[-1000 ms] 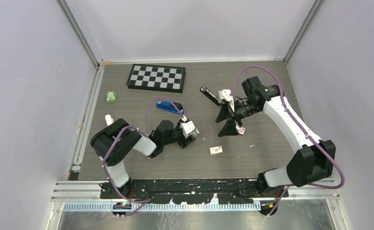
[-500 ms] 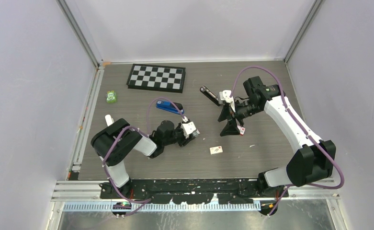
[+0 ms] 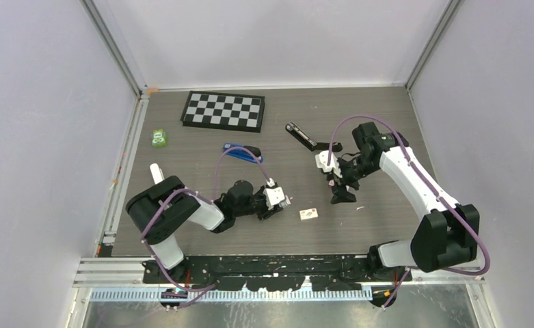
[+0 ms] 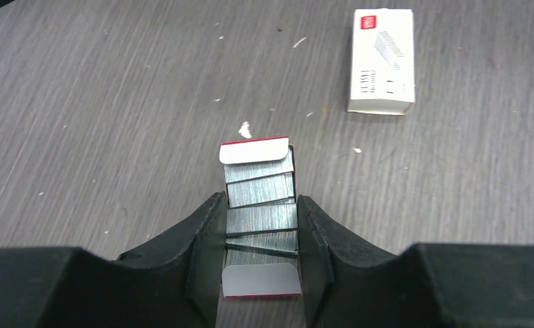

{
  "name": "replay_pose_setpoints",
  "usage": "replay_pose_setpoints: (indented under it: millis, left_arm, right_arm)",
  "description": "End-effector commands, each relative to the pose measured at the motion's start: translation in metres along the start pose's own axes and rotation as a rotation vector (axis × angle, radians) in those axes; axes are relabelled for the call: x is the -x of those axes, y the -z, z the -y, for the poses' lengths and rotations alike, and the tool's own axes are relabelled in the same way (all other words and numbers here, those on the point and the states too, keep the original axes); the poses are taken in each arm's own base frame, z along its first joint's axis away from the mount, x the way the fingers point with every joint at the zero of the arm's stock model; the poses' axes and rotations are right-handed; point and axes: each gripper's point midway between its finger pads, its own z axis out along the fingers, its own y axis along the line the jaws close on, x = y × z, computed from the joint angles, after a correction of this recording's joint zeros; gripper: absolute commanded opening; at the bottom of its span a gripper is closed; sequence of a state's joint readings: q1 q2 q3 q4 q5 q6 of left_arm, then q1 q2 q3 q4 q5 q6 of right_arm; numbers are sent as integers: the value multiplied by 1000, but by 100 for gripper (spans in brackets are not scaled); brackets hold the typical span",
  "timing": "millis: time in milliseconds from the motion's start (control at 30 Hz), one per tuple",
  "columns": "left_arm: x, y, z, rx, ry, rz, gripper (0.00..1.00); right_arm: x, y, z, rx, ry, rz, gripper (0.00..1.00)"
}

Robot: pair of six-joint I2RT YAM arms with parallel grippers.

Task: Unload the staples from the stapler
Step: Move the staple box to the center of the board.

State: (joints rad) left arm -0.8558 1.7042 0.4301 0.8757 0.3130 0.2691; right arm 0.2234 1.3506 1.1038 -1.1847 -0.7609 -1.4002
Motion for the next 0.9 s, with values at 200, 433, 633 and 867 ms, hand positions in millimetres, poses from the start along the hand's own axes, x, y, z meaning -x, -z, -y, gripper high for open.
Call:
replay_pose_setpoints:
  millis: [200, 433, 633, 867]
  left_arm:
    - [-1, 3, 18, -45, -42, -25, 35]
    - [-1, 3, 18, -46, -51, -28, 35]
    - [1, 4, 16, -38, -56, -24, 35]
    - [3, 5, 14, -17, -58, 1, 35]
  right_arm:
    - [-79, 10, 50, -216, -55, -204, 82]
    - [-111, -5, 64, -245, -131, -269, 82]
    - [-123, -15, 65, -231, -159, -285, 81]
    - [-130, -22, 71, -253, -152, -282, 79]
